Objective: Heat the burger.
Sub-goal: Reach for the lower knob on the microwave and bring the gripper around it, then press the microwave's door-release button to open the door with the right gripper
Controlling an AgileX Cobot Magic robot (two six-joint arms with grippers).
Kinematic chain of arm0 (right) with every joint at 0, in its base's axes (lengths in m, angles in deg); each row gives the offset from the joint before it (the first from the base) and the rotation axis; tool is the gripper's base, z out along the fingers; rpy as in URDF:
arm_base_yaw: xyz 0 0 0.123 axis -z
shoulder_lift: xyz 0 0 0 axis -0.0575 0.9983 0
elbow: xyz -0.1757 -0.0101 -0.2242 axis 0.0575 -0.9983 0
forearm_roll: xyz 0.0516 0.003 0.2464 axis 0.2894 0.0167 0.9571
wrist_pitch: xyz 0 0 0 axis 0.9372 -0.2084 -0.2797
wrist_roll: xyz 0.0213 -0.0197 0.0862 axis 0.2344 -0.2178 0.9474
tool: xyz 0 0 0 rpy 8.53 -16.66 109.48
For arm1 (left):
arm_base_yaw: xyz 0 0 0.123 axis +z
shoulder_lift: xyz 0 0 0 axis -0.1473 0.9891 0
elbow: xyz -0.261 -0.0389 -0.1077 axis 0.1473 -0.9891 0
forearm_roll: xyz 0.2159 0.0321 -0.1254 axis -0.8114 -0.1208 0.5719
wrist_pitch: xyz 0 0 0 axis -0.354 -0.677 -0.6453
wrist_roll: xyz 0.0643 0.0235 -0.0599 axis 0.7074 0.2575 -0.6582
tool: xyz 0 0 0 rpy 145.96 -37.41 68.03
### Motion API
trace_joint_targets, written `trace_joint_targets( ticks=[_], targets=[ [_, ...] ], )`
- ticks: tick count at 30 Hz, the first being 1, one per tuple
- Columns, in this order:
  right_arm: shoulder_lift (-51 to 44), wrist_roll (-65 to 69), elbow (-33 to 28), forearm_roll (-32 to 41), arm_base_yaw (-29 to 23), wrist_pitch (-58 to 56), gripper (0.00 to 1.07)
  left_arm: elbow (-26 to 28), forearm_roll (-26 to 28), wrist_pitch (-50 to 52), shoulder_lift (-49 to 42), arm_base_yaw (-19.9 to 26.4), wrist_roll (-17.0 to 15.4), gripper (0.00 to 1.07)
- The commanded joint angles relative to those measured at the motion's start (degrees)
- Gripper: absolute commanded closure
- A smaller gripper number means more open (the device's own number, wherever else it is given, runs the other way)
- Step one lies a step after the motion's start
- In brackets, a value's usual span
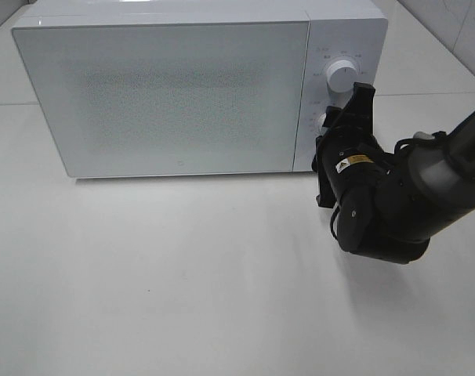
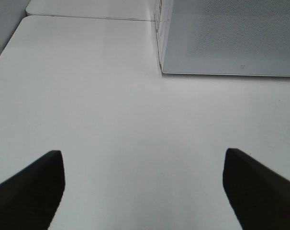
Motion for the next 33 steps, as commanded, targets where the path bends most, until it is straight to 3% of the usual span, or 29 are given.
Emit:
trace_joint_targets(
  ticks=[1, 9, 18, 24, 33],
  targets=[
    [-0.2, -1.7, 1.6, -2.9, 0.5, 12.1, 0.68, -0.1, 0.2, 0.7, -1.0, 0.1, -0.3, 0.25],
    [-0.2, -4.4, 1.6, -2.9, 0.5, 12.1, 0.58, -0.1, 0.2, 0.7, -1.0, 0.1, -0.3, 0.25],
    [-0.2, -7.7, 1.6, -2.9, 0.3, 12.1, 0.37, -0.1, 0.2, 0.7, -1.0, 0.1, -0.3, 0.25],
    [-0.5, -7.7, 1.1, -5.0, 0.3, 12.1, 0.35, -0.1, 0.2, 0.7, -1.0, 0.1, -0.3, 0.25],
    [-5.3, -8.8, -5.8, -10.7, 0.3, 11.8, 0.35, -0.1, 0.2, 0.7, -1.0, 0.1, -0.3, 0.25]
  ],
)
